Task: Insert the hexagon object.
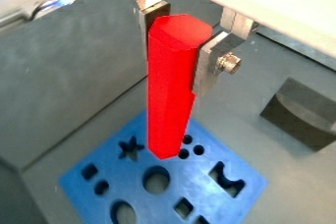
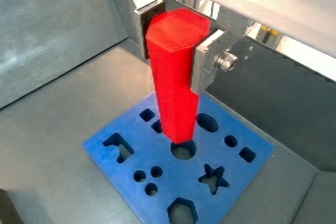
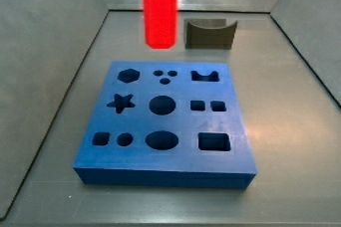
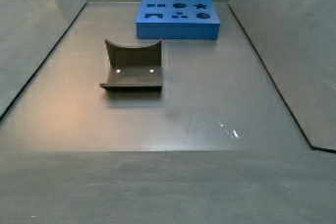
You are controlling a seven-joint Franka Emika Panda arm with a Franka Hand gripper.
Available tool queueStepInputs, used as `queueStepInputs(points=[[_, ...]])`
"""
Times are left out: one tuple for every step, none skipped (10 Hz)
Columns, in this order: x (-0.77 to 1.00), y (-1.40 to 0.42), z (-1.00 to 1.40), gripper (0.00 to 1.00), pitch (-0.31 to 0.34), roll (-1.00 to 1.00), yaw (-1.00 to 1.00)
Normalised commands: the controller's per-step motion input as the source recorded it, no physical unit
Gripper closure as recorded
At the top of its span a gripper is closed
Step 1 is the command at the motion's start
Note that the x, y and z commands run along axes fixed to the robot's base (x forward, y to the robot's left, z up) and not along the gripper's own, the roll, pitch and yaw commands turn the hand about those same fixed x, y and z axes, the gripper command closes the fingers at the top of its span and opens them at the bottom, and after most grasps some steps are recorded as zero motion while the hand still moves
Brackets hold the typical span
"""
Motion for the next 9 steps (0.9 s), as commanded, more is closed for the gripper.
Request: queueStepInputs(points=[[-0.28, 0.01, -0.39, 1.0, 0.0, 0.06, -0.93], [-0.36, 0.05, -0.41, 1.0, -0.006, 0.07, -0.87], [-0.39, 0.06, -0.41, 1.0, -0.017, 0.09, -0.83], [-0.37, 0.06, -0.42, 1.0, -0.007, 0.07, -0.86], [-0.31, 0.05, -0.45, 1.0, 0.0, 0.04, -0.91], [-0.23, 0.01, -0.38, 1.0, 0.0, 0.06, -0.96], [-0.11, 0.06, -0.19, 1.0, -0.029, 0.03, -0.93], [-0.07, 0.42, -0.19, 1.0, 0.0, 0.0, -0.56], [-0.05, 0.37, -0.21, 1.0, 0.0, 0.04, -0.61]])
